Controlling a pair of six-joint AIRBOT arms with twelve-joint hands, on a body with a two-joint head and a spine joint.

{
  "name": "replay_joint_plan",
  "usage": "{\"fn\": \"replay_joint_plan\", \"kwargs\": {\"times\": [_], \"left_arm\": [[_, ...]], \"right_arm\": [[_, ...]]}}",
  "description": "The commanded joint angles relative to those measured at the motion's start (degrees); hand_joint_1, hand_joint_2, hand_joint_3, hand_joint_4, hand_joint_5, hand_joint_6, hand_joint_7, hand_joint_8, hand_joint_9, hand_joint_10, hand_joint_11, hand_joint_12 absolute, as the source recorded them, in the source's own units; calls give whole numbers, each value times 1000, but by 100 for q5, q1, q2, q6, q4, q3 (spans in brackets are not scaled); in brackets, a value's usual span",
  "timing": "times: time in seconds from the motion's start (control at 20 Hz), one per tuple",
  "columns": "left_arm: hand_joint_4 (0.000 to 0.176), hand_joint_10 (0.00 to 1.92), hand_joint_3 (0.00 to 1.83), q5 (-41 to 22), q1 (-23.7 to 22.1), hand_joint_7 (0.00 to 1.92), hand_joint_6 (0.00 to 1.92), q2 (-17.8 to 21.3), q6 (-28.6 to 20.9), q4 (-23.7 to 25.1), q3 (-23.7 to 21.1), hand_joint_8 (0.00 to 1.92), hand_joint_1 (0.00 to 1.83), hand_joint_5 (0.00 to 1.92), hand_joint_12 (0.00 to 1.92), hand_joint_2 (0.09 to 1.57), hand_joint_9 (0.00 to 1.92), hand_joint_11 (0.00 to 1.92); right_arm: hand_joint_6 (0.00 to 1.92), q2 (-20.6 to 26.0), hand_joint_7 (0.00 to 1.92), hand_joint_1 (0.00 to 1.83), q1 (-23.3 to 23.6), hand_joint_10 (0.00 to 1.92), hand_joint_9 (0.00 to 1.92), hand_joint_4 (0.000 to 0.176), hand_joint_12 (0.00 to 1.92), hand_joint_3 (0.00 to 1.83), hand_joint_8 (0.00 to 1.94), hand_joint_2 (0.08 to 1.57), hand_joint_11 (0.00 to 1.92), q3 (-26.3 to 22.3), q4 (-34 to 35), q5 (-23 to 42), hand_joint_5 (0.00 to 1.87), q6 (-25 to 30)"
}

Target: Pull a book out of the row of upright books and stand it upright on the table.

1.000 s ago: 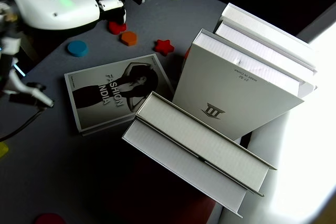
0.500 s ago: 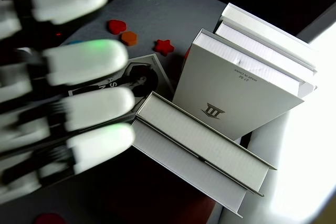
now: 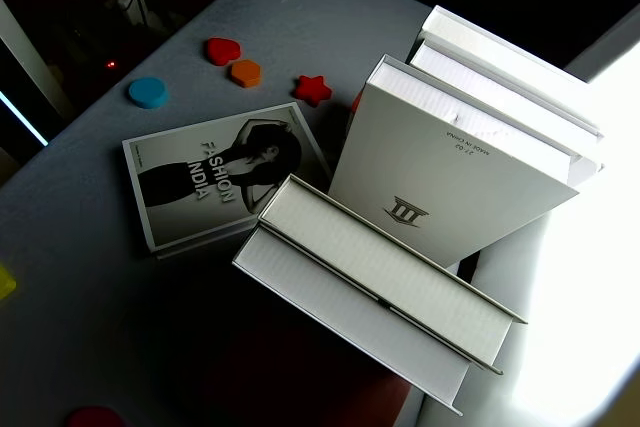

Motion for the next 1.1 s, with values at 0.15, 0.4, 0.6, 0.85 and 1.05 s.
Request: {"fn": "replay_joint_plan", "kwargs": {"times": [0.15, 0.4, 0.6, 0.85, 1.05], "left_arm": [[45, 7, 12, -582, -235, 466, 740, 111, -52, 70, -72, 5, 599, 363, 1056, 1070, 408, 0], [133, 727, 18, -582, -534, 676, 1484, 113, -52, 383, -86, 790, 676, 522, 1530, 1333, 552, 220], [19, 1095, 6, -583, -759, 581, 1661, 131, -52, 525, -122, 1441, 1007, 608, 1564, 1349, 552, 420], [57, 1106, 0, -583, -851, 651, 1627, 209, -52, 591, -216, 1126, 836, 590, 1562, 1359, 515, 222], [0, 1448, 14, -583, -907, 655, 1840, 229, -52, 635, -275, 1613, 1235, 550, 1590, 1333, 552, 406]], "right_arm": [[360, 170, 1123, 490, 182, 43, 913, 2, 1198, 0, 58, 1001, 319, -317, -278, 614, 1063, -590], [1278, 399, 894, 1107, 261, 112, 1088, 0, 1097, 0, 1068, 1235, 683, -692, -576, 613, 675, -1367], [1564, 398, 715, 1116, 291, 1253, 713, 0, 1494, 0, 1589, 1337, 667, -662, -642, 613, 482, -1122], [1586, 392, 701, 1289, 367, 1490, 709, 0, 1663, 0, 1584, 1294, 656, -606, -755, 613, 511, -945], [1384, 392, 751, 1161, 393, 1764, 734, 0, 1874, 0, 1617, 1286, 700, -594, -784, 613, 635, -840]]}}
